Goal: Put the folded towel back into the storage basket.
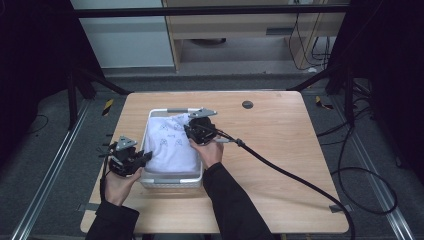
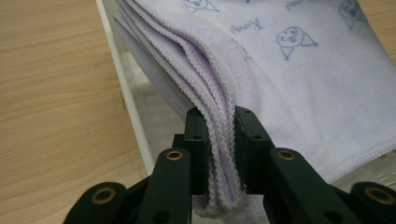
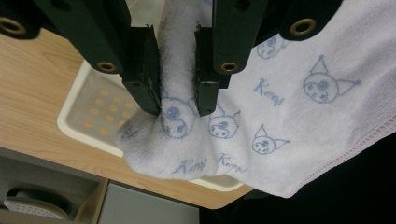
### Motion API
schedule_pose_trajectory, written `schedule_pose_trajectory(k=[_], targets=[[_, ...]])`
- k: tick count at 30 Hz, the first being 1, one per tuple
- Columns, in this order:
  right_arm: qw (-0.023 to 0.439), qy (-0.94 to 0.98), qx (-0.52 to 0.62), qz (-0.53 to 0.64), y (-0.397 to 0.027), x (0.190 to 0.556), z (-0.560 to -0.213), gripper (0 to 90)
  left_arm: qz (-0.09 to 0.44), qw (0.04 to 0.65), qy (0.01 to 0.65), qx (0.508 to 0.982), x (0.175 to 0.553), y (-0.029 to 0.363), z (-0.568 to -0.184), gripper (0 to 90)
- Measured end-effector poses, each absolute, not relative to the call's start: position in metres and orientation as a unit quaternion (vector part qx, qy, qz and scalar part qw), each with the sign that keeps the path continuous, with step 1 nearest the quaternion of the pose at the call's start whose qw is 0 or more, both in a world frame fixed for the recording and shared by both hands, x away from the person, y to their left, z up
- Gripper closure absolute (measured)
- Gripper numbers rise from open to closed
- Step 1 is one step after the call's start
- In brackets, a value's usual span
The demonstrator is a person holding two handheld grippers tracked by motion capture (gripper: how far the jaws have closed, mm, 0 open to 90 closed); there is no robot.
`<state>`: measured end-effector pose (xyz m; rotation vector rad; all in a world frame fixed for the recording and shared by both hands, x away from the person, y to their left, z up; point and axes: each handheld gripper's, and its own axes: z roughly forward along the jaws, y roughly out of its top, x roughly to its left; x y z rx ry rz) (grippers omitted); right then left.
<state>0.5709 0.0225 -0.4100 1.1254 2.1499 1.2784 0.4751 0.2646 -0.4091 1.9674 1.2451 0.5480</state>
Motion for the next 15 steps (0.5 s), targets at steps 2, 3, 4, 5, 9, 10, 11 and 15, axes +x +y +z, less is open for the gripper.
schedule_pose_trajectory(k=[2, 3, 4, 5, 9, 10, 11, 15], targets=[[0.196, 0.768, 0.405, 0.456, 0.023, 0.572, -0.412, 73.6, 0.212, 0.363, 0.485, 0.767, 0.476, 0.264, -0.412, 75.6], [0.196, 0.769, 0.405, 0.454, 0.023, 0.572, -0.413, 73.5, 0.212, 0.362, 0.485, 0.768, 0.476, 0.263, -0.412, 75.6], [0.196, 0.769, 0.406, 0.453, 0.023, 0.572, -0.414, 73.5, 0.214, 0.359, 0.484, 0.769, 0.477, 0.263, -0.413, 75.6], [0.195, 0.769, 0.407, 0.453, 0.023, 0.572, -0.416, 73.4, 0.212, 0.359, 0.485, 0.769, 0.477, 0.263, -0.414, 75.6], [0.192, 0.770, 0.410, 0.449, 0.022, 0.573, -0.421, 73.3, 0.212, 0.354, 0.485, 0.771, 0.479, 0.263, -0.417, 75.5], [0.192, 0.770, 0.411, 0.449, 0.022, 0.573, -0.422, 73.3, 0.212, 0.353, 0.485, 0.772, 0.479, 0.262, -0.418, 75.6], [0.192, 0.771, 0.410, 0.448, 0.022, 0.573, -0.423, 73.3, 0.211, 0.352, 0.485, 0.772, 0.480, 0.262, -0.418, 75.5], [0.192, 0.771, 0.412, 0.446, 0.023, 0.574, -0.426, 73.0, 0.210, 0.346, 0.488, 0.774, 0.481, 0.261, -0.421, 75.5]])
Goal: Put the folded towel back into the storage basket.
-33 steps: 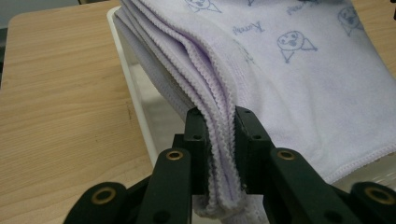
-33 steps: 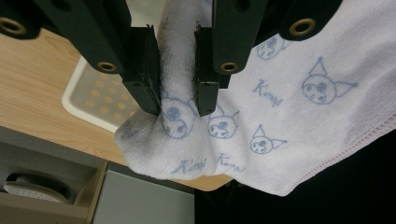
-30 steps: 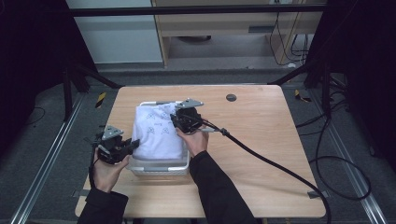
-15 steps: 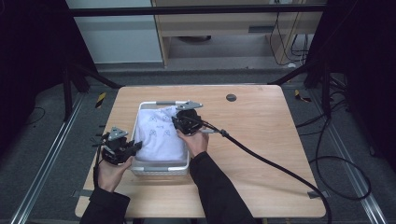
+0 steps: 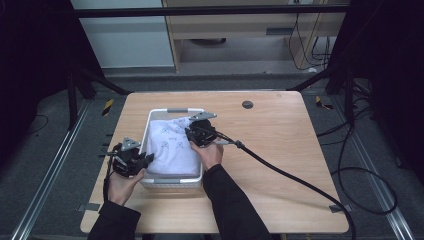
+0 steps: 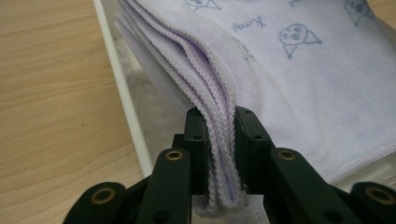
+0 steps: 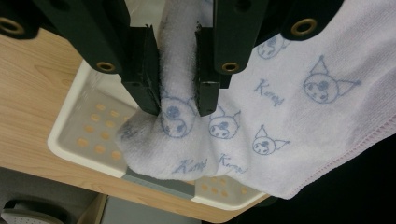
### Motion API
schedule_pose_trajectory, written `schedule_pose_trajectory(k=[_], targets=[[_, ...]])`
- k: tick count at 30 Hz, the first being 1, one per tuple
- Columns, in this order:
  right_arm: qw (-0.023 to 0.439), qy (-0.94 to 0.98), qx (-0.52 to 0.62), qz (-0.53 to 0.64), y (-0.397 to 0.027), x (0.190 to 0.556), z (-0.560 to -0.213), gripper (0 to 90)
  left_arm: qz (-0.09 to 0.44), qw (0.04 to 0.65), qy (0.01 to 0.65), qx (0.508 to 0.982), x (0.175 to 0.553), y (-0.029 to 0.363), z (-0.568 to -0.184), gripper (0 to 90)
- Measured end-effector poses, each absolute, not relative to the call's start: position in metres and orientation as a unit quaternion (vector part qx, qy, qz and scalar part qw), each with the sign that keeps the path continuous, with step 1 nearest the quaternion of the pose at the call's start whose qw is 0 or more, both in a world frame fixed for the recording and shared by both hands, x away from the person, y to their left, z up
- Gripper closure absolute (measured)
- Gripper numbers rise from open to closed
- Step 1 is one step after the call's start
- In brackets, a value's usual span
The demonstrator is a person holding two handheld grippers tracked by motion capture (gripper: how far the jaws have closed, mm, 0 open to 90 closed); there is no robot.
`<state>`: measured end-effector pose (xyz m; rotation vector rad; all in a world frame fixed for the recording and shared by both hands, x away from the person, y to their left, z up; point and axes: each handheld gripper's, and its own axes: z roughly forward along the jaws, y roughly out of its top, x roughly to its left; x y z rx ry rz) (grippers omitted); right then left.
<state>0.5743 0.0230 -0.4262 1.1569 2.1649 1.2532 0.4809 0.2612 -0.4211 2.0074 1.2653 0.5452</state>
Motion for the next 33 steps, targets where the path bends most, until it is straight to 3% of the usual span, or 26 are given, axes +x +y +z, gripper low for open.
schedule_pose_trajectory(k=[12, 17, 25, 33], targets=[[0.199, 0.778, 0.413, 0.429, 0.026, 0.578, -0.437, 70.0, 0.211, 0.331, 0.498, 0.773, 0.486, 0.260, -0.428, 72.2], [0.207, 0.790, 0.411, 0.404, 0.023, 0.581, -0.440, 61.1, 0.224, 0.330, 0.505, 0.766, 0.486, 0.263, -0.428, 61.3], [0.216, 0.780, 0.406, 0.425, 0.015, 0.577, -0.428, 55.0, 0.224, 0.359, 0.504, 0.753, 0.481, 0.266, -0.420, 58.0], [0.210, 0.779, 0.396, 0.440, 0.004, 0.570, -0.420, 36.4, 0.231, 0.381, 0.495, 0.746, 0.476, 0.271, -0.413, 51.8]])
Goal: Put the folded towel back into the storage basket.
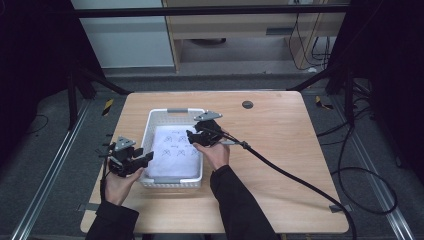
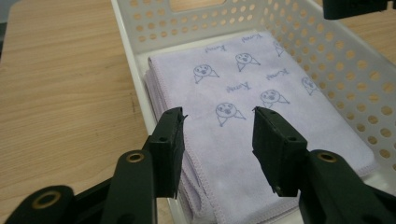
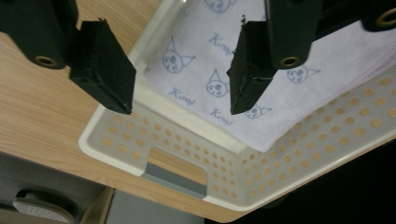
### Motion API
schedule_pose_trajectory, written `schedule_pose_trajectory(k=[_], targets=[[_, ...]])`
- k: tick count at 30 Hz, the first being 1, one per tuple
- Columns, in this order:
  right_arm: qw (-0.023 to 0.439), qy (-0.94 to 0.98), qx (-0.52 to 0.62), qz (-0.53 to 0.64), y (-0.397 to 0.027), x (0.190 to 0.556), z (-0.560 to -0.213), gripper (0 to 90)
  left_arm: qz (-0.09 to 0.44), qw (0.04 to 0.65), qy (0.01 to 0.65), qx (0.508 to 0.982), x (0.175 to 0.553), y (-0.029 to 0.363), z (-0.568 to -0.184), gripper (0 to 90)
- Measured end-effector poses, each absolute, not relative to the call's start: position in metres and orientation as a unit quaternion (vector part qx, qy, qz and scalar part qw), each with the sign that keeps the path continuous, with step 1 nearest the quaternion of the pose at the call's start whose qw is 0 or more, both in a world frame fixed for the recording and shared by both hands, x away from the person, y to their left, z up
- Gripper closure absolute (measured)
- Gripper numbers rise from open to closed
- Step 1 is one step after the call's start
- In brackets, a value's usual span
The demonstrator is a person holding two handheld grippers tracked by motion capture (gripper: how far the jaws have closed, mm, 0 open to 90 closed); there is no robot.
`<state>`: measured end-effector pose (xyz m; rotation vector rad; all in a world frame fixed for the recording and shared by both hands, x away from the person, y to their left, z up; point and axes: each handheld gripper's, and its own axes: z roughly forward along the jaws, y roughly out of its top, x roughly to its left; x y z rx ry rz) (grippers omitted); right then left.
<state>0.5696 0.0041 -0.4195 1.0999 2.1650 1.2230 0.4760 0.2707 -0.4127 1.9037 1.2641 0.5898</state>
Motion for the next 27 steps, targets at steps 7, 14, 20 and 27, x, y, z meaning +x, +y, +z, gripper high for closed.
schedule_pose_trajectory(k=[7, 14, 20, 27], targets=[[0.207, 0.778, 0.390, 0.447, -0.018, 0.559, -0.415, 26.3, 0.233, 0.397, 0.491, 0.739, 0.472, 0.276, -0.409, 44.0], [0.205, 0.772, 0.389, 0.459, -0.051, 0.545, -0.413, 22.6, 0.241, 0.404, 0.485, 0.737, 0.468, 0.281, -0.407, 36.8], [0.208, 0.761, 0.396, 0.470, -0.080, 0.533, -0.413, 19.5, 0.246, 0.406, 0.477, 0.740, 0.462, 0.283, -0.407, 33.4], [0.207, 0.749, 0.404, 0.483, -0.116, 0.515, -0.415, 16.7, 0.247, 0.405, 0.473, 0.742, 0.458, 0.286, -0.408, 29.6]])
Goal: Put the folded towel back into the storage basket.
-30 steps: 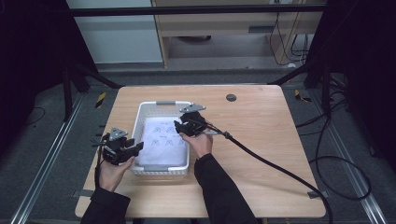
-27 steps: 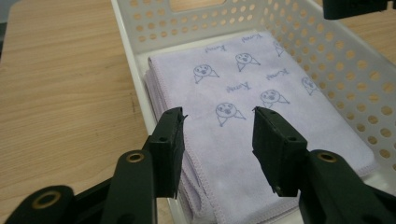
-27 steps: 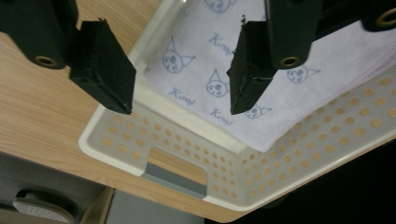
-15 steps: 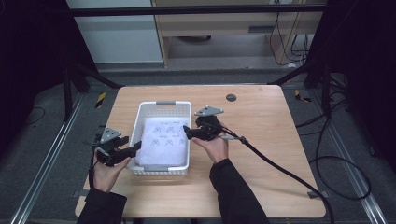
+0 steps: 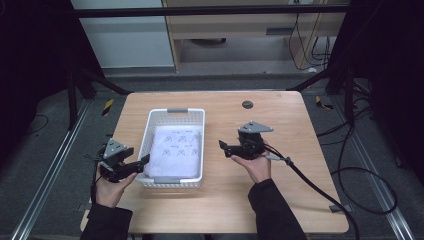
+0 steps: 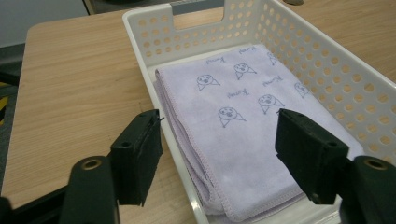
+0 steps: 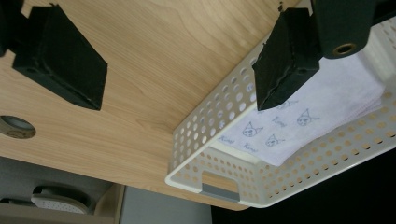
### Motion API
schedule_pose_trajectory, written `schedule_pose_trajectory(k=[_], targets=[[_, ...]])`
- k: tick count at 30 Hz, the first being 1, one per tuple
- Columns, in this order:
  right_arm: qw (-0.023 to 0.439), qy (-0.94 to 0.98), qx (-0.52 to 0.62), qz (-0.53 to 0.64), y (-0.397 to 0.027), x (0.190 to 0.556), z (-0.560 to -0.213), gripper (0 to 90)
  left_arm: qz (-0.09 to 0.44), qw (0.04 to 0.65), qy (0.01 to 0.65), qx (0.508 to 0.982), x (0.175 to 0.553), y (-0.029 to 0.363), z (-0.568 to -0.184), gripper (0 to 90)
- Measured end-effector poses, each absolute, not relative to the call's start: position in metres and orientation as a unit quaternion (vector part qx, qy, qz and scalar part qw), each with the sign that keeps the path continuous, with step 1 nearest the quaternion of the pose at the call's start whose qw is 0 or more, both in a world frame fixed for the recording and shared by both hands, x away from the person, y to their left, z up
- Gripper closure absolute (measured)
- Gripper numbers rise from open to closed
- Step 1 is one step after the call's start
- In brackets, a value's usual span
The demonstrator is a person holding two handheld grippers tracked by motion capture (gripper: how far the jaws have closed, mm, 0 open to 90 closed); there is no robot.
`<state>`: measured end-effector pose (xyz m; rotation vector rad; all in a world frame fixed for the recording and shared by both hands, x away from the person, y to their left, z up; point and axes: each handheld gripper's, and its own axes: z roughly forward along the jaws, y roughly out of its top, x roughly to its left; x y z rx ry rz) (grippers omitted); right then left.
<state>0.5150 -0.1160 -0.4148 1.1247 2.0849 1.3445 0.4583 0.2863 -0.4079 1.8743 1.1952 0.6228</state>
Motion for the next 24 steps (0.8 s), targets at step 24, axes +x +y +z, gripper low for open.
schedule_pose_trajectory(k=[24], targets=[[0.225, 0.713, 0.444, 0.495, -0.231, 0.455, -0.455, 14.0, 0.276, 0.418, 0.465, 0.730, 0.441, 0.296, -0.416, 28.7]])
